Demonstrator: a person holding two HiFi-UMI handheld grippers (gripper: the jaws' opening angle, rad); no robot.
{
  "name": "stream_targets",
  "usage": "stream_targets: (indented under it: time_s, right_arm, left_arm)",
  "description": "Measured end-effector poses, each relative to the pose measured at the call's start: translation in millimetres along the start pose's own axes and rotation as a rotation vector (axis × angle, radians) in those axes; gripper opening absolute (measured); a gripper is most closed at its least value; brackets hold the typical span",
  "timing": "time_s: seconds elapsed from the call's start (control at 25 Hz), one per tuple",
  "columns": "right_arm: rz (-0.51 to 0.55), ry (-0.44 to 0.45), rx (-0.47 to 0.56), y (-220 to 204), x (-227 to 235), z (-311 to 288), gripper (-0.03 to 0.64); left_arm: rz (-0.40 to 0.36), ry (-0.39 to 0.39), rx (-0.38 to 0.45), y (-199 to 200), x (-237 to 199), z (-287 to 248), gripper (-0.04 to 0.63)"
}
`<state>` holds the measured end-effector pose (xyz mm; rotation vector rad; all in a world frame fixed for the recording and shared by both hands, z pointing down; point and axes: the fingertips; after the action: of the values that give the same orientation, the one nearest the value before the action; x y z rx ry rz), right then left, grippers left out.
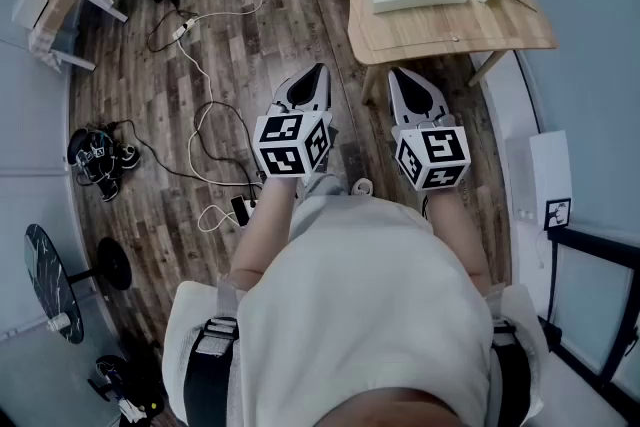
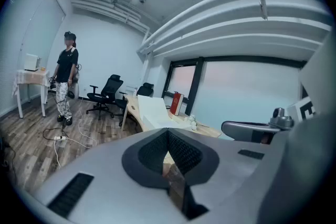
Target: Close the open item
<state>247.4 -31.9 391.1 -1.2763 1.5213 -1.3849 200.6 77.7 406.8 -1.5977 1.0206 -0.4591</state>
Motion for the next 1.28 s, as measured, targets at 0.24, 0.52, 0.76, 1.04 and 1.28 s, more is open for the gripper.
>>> stream_targets:
  time_s: [0.24, 0.52, 0.76, 1.04, 1.28]
  right_arm:
    - [-0.001, 0.021, 0.01, -1.4, -5.3, 13.1, 0.018]
    - [0.002, 0.042, 0.008, -4.7, -5.4, 21.2, 0.018]
    - [-0.007, 0.073, 0.008, -4.9, -5.6, 21.4, 0.018]
    - [-0.01, 0.102, -0.002, -10.5, -6.6, 13.8, 0.02]
    - [0.003, 0.109, -0.015, -9.0, 1.3, 4.7, 0.019]
  left_arm:
    - [0.004, -0.009, 0.004, -2.0, 11.4, 8.2, 0.02]
    - [0.032, 0.016, -0.01, -9.0, 16.4, 17.1, 0.019]
    - [0.042, 0.013, -0.026, -12.3, 21.0, 19.4, 0.02]
    - [0.035, 0.029, -0.007, -8.1, 17.2, 17.1, 0.02]
    - [0.054, 0.029, 0.008, 2.9, 14.2, 5.2, 0.019]
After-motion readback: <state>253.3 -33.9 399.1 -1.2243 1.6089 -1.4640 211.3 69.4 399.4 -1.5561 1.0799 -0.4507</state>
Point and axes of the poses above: the fingertips, and each gripper's own axes: z backward along the fingers, x to its right, y out of its top, and after that the axes turned 3 degrees about y, right-handed
